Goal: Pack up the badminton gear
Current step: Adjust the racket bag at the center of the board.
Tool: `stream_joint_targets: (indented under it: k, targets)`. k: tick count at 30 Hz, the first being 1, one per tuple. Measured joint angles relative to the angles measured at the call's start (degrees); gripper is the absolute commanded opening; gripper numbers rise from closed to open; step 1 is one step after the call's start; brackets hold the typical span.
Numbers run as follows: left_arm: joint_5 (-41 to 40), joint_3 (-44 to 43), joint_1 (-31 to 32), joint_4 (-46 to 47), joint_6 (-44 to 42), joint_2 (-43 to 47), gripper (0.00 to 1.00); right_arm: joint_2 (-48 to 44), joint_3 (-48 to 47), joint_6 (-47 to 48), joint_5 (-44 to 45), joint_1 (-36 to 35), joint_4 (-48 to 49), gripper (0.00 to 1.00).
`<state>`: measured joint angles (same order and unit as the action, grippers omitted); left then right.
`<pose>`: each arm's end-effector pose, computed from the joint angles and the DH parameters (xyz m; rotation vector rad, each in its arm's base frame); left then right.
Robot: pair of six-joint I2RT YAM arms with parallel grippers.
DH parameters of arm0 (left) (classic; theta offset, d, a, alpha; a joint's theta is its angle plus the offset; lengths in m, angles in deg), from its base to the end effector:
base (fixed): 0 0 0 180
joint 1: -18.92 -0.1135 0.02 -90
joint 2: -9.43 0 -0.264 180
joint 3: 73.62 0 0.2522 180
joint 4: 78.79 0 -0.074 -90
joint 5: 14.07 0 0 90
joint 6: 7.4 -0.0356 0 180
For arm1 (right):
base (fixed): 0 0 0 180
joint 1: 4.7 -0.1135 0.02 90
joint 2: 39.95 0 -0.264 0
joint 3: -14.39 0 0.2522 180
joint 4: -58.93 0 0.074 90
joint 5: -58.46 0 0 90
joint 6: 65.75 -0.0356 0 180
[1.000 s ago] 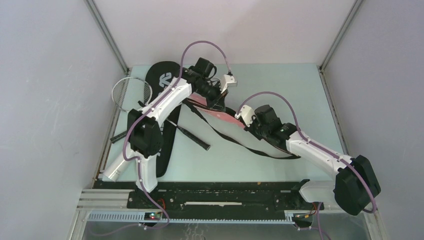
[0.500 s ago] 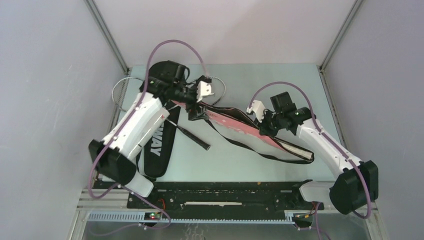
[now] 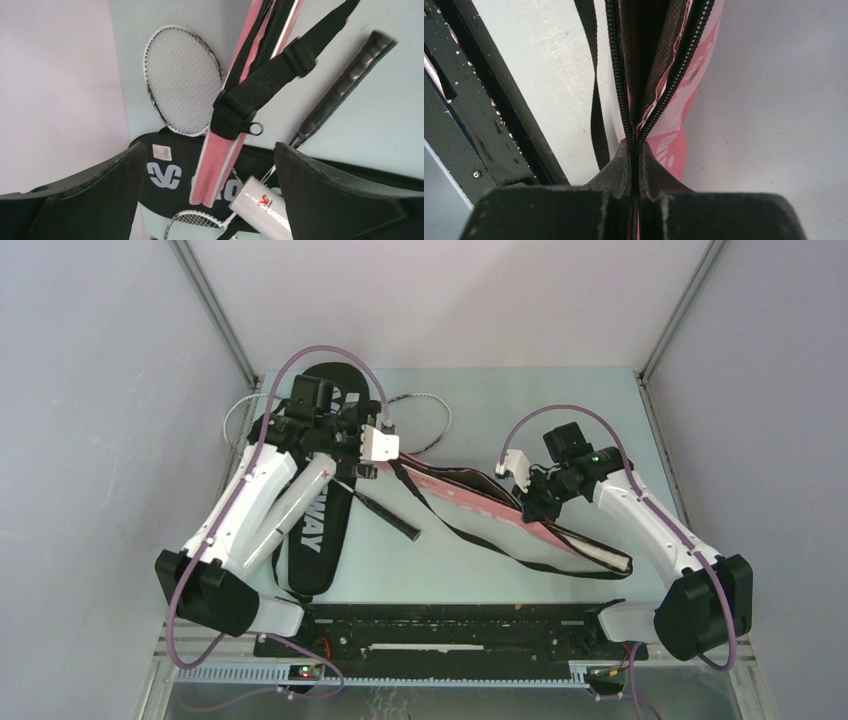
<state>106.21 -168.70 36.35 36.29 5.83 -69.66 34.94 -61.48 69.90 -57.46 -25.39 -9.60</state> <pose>0.2630 -0.1014 0.3632 1.8200 1.3771 -0.1128 0.2226 0.1007 0.2747 -1.5372 2.1325 0.4774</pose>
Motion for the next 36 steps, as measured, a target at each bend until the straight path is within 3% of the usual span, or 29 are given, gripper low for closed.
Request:
stream_joint_targets:
  k: [4, 7, 10, 15, 17, 24, 29, 36]
  targets:
    - [-1.9, -0.1, -1.0, 0.2, -5.9, -3.0, 0.97, 0.0, 0.0, 0.9, -0.2, 0.5, -0.7, 0.00]
    - [-3.2, -1.2, -1.4, -1.4, -9.6, -7.5, 0.85, 0.0, 0.0, 1.5, -0.5, 1.2, -1.1, 0.00]
    - [-4.1, -4.9, -1.6, -4.2, -11.9, -13.0, 0.54, 0.0, 0.0, 2.0, -0.6, 2.3, -1.2, 0.00]
    - [-3.9, -12.0, -1.7, -9.2, -11.2, -17.2, 0.20, 0.0, -0.3, 2.3, -0.6, 4.5, -0.9, 0.00]
    - [-3.0, -13.3, -1.7, -11.0, -10.6, -16.8, 0.01, 0.1, -0.9, 2.2, -0.5, 5.4, -1.1, 0.00]
    - [-4.4, -10.3, -2.1, -14.3, -6.4, -9.4, 0.00, 3.9, -6.0, 1.7, -0.8, 6.1, -1.0, 0.17]
    - [-6.2, -1.1, -2.1, -12.9, 1.6, -1.3, 0.00, 7.1, -6.4, 0.4, -1.2, 6.0, 0.9, 0.33]
    - [-7.2, 2.6, -2.3, -10.3, 12.6, 0.8, 0.00, 12.4, -10.2, -2.6, 3.2, 6.4, 3.3, 0.72]
